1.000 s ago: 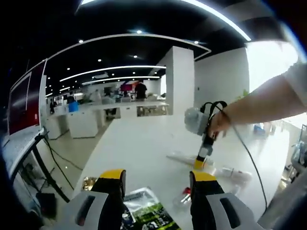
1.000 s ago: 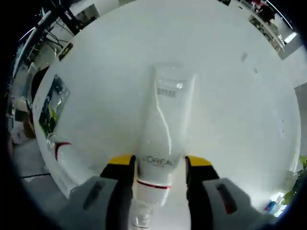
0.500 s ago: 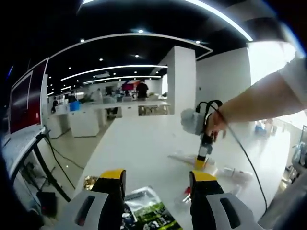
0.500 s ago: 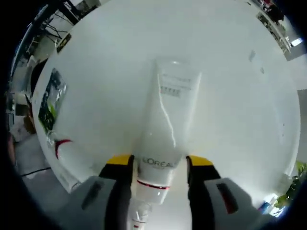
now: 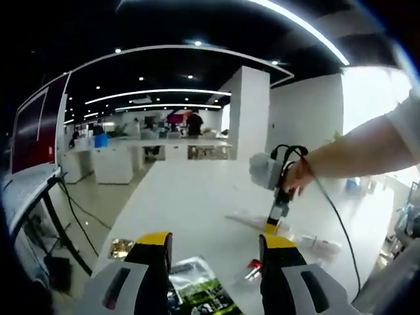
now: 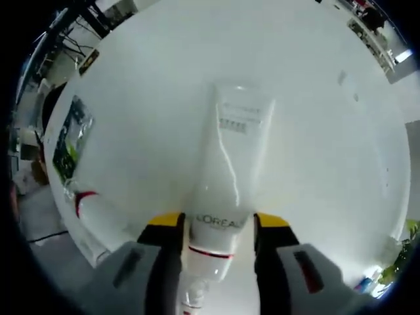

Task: Arrange the skincare products in the storage area until every visible bottle or jar stands upright without overlapping.

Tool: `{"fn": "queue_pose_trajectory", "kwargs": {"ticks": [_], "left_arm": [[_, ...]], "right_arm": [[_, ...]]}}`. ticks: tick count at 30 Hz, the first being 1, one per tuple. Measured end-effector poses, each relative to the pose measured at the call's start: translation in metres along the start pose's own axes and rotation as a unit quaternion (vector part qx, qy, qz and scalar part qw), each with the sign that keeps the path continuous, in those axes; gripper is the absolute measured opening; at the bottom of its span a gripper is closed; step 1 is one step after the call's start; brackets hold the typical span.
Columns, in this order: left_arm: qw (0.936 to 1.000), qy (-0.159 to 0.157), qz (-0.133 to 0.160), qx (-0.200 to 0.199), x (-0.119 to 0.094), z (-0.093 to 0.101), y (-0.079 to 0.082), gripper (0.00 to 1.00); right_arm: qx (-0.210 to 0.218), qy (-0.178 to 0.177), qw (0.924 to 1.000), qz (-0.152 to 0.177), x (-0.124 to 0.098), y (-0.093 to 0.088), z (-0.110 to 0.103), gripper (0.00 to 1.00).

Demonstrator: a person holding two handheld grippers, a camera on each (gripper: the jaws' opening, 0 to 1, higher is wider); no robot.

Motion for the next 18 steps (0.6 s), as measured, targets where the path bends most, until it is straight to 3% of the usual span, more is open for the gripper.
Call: {"fn": "queue_pose_trajectory", "kwargs": {"ticks": [6, 9, 12, 18], "left_arm": [[0.9992, -0.023, 0.031, 0.011, -0.006, 0.009, 0.008, 0.56], [0.9988, -0.033, 0.025, 0.025, -0.005, 0.016, 0.005, 0.56], [0.9978, -0.062, 0.014, 0.017, -0.007, 0.026, 0.003, 0.57], [0.9962, -0.087, 0.009, 0.007, -0.007, 0.034, 0.003, 0.57]], "right_arm": [[-0.001, -0.002, 1.0000, 0.005, 0.001, 0.000, -0.006, 0.35], [-0.003, -0.003, 0.9999, 0.014, 0.001, -0.001, -0.006, 0.34], [-0.004, -0.004, 0.9996, 0.026, 0.001, -0.003, -0.007, 0.33], [-0.003, -0.008, 0.9984, 0.057, 0.001, -0.005, -0.009, 0.32]]}}
Point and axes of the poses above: the point that each gripper's makers call its tool centre point, and the gripper's own axes: x roughly forward along the fingers, z roughly to its right, y roughly out of its top, the point moved 5 cm from there along -x, roughly backward along the fingers, and after that the axes turned 13 degrees about y, right-handed, at the moved point
